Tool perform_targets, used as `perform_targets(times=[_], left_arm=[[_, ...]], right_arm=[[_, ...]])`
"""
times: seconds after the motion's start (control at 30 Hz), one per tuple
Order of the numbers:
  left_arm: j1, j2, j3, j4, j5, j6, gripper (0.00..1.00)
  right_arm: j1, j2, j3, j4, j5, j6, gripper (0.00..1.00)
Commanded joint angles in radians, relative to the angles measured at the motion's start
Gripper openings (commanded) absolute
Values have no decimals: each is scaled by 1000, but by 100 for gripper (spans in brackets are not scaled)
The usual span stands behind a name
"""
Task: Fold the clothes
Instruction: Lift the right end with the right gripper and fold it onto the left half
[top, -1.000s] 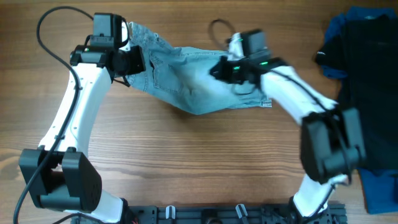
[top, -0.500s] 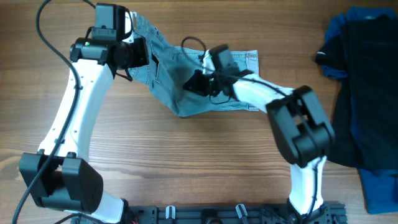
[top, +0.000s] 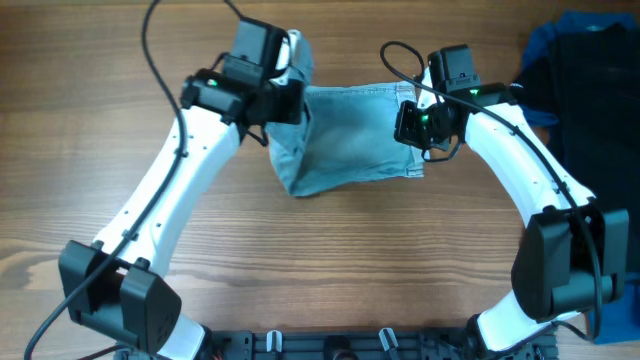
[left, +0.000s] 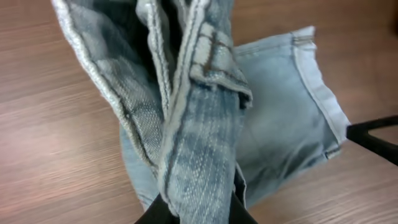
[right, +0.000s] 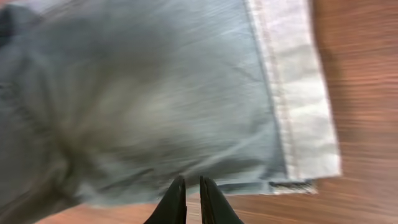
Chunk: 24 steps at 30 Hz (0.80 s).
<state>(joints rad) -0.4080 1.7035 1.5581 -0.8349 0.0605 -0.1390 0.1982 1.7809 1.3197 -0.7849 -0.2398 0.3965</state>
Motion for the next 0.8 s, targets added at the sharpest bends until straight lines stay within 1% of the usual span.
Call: perform_targets(times=[0.0, 0.03, 0.07, 0.13, 0.27, 0.33, 0.47, 0.5, 0.53, 0.57, 0.6, 0.63, 0.7, 0.77], left_arm=[[-56, 23, 28, 35, -11, 5, 14], [-67, 46, 28, 48, -10, 2, 13], [-72, 66, 28, 59, -10, -3, 10], [-78, 104, 28, 77, -10, -15, 9], [-86, 146, 28, 137, 6, -95, 6], [-92, 146, 28, 190, 83, -106, 5], [-105, 146, 28, 217, 102, -131, 4], [-105, 148, 28, 203, 80, -131, 4], [-103, 148, 28, 183, 27, -130, 4], [-100, 148, 28, 145, -58, -113, 4], [-92, 148, 28, 107, -132, -73, 4], [-80, 148, 28, 76, -174, -45, 4], [-41, 143, 28, 36, -190, 20, 4], [16, 136, 28, 19, -190, 48, 4]], right_arm=[[0, -4, 1, -40, 171, -30, 8], [0, -4, 1, -55, 190, -30, 4], [-1, -4, 1, -68, 213, -26, 4], [-23, -5, 1, -92, 260, -18, 4], [-126, -5, 1, -103, 217, -24, 5], [-165, -5, 1, -106, 195, -32, 5], [-180, -5, 1, -107, 195, -56, 6], [-180, -5, 1, -107, 195, -56, 5], [-180, -5, 1, -107, 194, -56, 5], [-180, -5, 1, -108, 195, -56, 5], [-180, -5, 1, -111, 195, -56, 5], [-180, -5, 1, -115, 195, -56, 5], [-180, -5, 1, -117, 195, -56, 5], [-180, -5, 1, -115, 194, -56, 5]])
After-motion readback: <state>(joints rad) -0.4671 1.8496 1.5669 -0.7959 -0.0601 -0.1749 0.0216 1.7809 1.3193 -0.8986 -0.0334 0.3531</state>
